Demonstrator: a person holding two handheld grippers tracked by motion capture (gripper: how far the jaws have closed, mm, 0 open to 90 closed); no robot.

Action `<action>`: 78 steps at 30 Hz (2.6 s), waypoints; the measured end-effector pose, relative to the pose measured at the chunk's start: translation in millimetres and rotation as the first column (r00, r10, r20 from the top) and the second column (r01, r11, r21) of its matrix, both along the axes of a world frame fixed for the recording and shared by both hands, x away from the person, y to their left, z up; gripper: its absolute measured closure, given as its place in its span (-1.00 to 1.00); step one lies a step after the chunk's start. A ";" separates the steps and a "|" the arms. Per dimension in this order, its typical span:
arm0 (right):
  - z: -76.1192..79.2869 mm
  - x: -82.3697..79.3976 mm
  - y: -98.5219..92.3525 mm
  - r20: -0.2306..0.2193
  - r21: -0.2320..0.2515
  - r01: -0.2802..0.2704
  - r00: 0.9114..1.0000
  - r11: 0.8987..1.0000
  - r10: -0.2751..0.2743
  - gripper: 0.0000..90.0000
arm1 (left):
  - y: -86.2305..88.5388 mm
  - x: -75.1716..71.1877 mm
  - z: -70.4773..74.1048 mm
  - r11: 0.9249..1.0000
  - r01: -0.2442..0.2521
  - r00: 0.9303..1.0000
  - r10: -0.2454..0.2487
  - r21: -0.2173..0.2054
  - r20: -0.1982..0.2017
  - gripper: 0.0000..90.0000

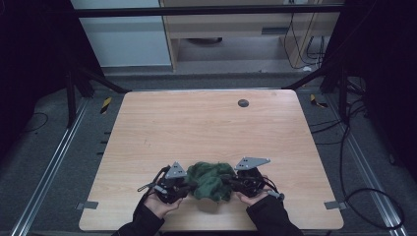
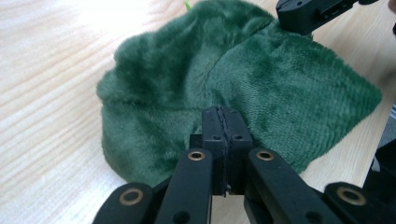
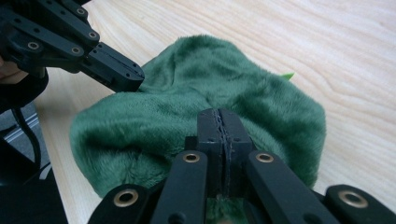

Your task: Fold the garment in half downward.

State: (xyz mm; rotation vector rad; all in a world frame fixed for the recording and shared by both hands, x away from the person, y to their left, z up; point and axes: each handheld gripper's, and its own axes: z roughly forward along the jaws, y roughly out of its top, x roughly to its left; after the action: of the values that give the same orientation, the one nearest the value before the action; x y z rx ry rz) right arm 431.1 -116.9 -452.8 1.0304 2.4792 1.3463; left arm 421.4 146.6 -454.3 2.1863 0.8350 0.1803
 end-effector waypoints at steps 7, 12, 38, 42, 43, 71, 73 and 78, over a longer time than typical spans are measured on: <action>-5.1 -4.7 -2.1 -0.015 -0.008 -0.004 1.000 1.000 0.004 0.95 | 0.2 -3.6 -5.0 1.000 -0.010 1.000 0.010 0.014 -0.013 0.99; -11.2 -7.1 -2.0 -0.029 -0.021 -0.007 1.000 1.000 0.006 0.95 | -3.4 -5.0 -10.0 1.000 -0.003 1.000 0.004 0.031 -0.025 0.99; -21.5 -3.5 -4.0 -0.052 -0.045 0.014 0.998 0.999 -0.016 0.89 | -3.3 -4.2 -11.7 0.999 -0.024 1.000 0.024 0.040 -0.011 0.91; -15.6 -3.3 -9.3 -0.032 -0.032 0.032 0.999 0.999 -0.033 0.85 | 5.5 -1.1 -4.1 0.998 -0.053 0.999 0.052 0.020 0.008 0.81; -14.2 -3.0 -10.9 -0.025 -0.027 0.037 0.999 0.999 -0.038 0.84 | 8.0 -0.1 -2.8 0.998 -0.061 0.998 0.061 0.016 0.008 0.79; -8.0 13.8 -73.5 0.075 -0.017 0.343 0.937 0.939 -0.341 -0.11 | 87.9 21.3 -5.1 0.950 -0.313 0.946 0.311 0.013 0.095 -0.06; -10.2 15.7 -76.6 0.076 -0.021 0.359 0.931 0.933 -0.356 -0.20 | 94.6 24.4 -7.6 0.943 -0.331 0.940 0.328 0.019 0.095 -0.12; -16.1 20.1 -84.0 0.085 -0.036 0.386 0.920 0.922 -0.382 -0.31 | 106.9 30.2 -12.1 0.929 -0.370 0.925 0.365 0.031 0.101 -0.24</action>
State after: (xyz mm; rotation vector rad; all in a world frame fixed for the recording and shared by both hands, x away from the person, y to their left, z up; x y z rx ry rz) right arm 451.2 -200.9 -468.8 1.3385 2.0975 1.1667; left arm 451.6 253.5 -466.5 2.0291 1.1931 0.4900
